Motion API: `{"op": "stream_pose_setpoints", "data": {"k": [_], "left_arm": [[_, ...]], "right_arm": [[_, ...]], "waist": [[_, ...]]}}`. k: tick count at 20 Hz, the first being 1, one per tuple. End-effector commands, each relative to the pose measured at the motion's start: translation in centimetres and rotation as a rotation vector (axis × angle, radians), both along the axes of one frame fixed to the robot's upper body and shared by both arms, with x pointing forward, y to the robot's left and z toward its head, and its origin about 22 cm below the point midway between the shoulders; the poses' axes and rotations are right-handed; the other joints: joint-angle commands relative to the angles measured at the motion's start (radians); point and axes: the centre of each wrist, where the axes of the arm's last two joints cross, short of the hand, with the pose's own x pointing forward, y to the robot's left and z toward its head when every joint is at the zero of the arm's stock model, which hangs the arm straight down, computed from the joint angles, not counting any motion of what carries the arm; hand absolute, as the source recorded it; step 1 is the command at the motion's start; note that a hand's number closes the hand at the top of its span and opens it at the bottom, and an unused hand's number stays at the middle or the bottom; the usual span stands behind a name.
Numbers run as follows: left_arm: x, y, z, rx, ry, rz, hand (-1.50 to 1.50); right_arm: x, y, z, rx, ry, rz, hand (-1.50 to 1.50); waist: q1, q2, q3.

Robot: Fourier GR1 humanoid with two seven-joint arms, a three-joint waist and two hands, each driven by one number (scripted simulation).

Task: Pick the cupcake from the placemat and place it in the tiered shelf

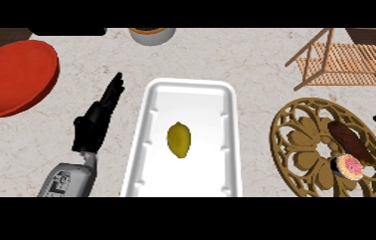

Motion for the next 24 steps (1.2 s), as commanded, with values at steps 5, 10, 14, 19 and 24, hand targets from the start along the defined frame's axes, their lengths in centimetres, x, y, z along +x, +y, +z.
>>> {"op": "stream_pose_setpoints", "data": {"k": [5,10,14,19,24], "left_arm": [[-0.7,1.0,-3.2,0.009,-0.002,-0.012,0.0],[-0.9,0.3,-0.2,0.016,-0.001,0.002,0.0],[-1.1,1.0,0.5,0.0,0.001,-0.005,0.0],[0.9,0.5,0.0,0.008,-0.015,-0.001,0.0],[-0.7,-0.3,1.2,0.005,-0.015,0.013,0.0]], "right_arm": [[1.1,0.3,-2.8,-0.023,0.019,-0.017,-1.5],[1.0,-0.3,-2.3,-0.04,0.033,-0.019,-1.5],[1.7,0.1,-5.1,-0.07,0.038,-0.016,-1.5],[0.9,0.5,-5.0,-0.045,0.042,-0.021,-1.5],[0.4,0.1,-6.9,-0.031,0.046,-0.013,-1.5]], "waist": [[0.001,0.001,0.0],[0.001,0.0,0.0],[0.003,0.0,0.0],[-0.002,0.0,0.0],[0.0,0.0,0.0]]}}
